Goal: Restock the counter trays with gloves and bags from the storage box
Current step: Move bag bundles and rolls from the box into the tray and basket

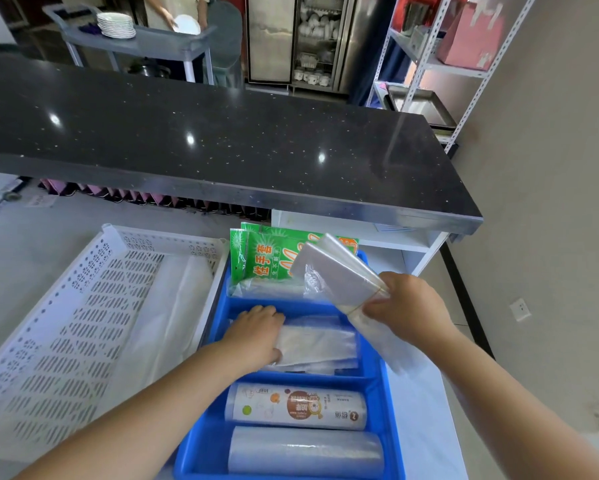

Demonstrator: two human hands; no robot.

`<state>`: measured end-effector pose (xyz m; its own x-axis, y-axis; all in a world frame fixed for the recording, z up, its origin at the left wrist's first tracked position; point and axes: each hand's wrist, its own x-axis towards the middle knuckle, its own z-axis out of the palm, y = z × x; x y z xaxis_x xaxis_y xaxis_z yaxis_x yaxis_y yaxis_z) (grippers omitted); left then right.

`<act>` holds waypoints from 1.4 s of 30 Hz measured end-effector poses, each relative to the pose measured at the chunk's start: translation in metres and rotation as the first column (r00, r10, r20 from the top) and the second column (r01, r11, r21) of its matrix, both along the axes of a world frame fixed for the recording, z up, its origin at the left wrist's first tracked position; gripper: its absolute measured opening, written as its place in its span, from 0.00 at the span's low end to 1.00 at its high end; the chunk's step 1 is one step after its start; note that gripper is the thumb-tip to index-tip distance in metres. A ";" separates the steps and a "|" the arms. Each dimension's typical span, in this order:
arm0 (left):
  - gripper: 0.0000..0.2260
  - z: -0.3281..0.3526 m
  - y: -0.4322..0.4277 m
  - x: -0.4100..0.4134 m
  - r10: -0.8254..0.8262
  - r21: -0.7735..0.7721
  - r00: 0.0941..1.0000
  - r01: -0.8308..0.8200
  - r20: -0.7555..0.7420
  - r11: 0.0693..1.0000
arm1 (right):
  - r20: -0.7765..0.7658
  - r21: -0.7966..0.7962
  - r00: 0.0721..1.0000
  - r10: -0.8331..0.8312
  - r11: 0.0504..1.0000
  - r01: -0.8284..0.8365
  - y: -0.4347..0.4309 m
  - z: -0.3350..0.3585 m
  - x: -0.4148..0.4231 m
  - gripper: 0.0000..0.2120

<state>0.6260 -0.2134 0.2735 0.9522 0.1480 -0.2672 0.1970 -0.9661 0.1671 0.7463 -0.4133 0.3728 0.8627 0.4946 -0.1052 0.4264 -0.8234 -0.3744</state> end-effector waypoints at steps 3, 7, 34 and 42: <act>0.23 0.000 0.001 0.002 0.041 -0.107 0.999 -0.044 -0.029 0.993 | 0.004 -0.002 1.000 0.003 1.000 -0.003 -0.001 0.000 0.002 0.06; 0.16 0.010 0.001 0.000 0.083 -0.271 0.995 -0.094 -0.054 0.958 | 0.031 0.018 0.999 0.013 1.000 -0.013 0.003 0.006 0.010 0.05; 0.03 0.024 -0.044 -0.061 -0.158 0.201 0.927 0.092 0.339 0.975 | 0.243 -0.239 0.806 0.540 0.838 -0.490 0.080 -0.068 -0.024 0.09; 0.16 0.025 -0.016 -0.053 0.051 -0.057 0.985 -0.042 0.168 0.998 | -0.031 -0.279 0.808 0.588 0.772 -0.572 0.084 -0.068 -0.015 0.10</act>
